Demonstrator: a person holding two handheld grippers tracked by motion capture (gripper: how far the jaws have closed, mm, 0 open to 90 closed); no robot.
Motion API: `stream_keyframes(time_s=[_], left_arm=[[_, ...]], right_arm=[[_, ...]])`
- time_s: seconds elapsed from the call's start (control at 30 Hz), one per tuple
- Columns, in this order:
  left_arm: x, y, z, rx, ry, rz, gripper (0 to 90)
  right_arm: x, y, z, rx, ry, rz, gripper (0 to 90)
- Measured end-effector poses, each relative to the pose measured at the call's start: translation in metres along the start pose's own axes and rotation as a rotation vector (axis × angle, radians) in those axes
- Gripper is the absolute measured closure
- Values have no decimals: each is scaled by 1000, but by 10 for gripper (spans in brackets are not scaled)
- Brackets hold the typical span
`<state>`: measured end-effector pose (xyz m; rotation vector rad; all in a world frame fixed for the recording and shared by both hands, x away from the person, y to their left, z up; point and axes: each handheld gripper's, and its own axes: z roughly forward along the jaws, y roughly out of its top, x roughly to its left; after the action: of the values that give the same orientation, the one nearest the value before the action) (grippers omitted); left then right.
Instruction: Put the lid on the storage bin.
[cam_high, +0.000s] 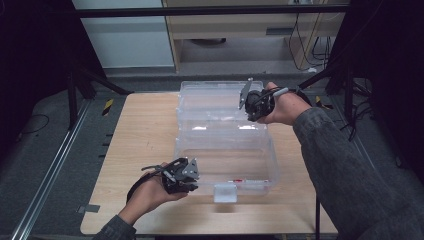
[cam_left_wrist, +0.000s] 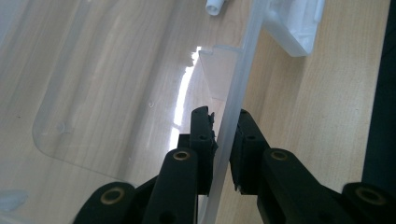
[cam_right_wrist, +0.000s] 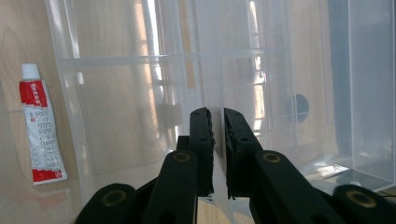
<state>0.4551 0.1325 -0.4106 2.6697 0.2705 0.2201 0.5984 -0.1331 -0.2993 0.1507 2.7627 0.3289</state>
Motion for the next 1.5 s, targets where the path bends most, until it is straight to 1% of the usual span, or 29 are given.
stream_keyframes(time_s=[0.07,0.1,0.17,0.3,0.33,0.37,0.47,0.57,0.63,0.67,0.73,0.87,1.03,1.1,1.2,1.27,1.3,1.5], left_arm=[[1,0,1,-4,0,-6,799],[4,0,1,-8,2,-15,798],[5,1,2,-10,2,-16,798],[6,1,2,-9,4,-18,798],[6,1,2,-9,4,-18,798],[5,1,2,-11,8,-21,798],[4,0,2,-16,13,-24,795],[4,1,2,-14,14,-27,795],[4,1,2,-13,13,-26,795],[5,1,2,-13,11,-25,795],[5,1,2,-12,12,-27,794],[3,1,3,-15,21,-33,791],[3,1,3,-16,23,-36,787],[2,0,3,-21,24,-62,785],[1,0,3,-20,22,-61,784],[1,0,3,-22,24,-59,784],[3,0,3,-24,32,-36,782],[3,0,3,-25,31,-39,777]], right_arm=[[-2,0,1,-1,-3,5,827],[-5,0,2,-2,-8,12,825],[-7,0,3,-6,-7,20,827],[-8,2,1,-1,19,18,847],[-8,2,1,-1,19,18,847],[-7,4,-1,3,32,18,858],[-6,5,-3,-1,38,19,867],[-2,6,-8,-8,52,22,877],[1,7,-11,-15,58,14,880],[3,7,-12,-15,55,18,880],[6,8,-14,-13,51,9,880],[12,6,-17,-31,42,15,881],[21,6,-22,-47,37,6,885],[24,5,-24,-47,39,1,886],[29,5,-26,-49,36,-5,887],[30,5,-26,-46,35,-7,887],[33,4,-27,-55,27,-11,887],[41,2,-30,-64,21,-15,887]])
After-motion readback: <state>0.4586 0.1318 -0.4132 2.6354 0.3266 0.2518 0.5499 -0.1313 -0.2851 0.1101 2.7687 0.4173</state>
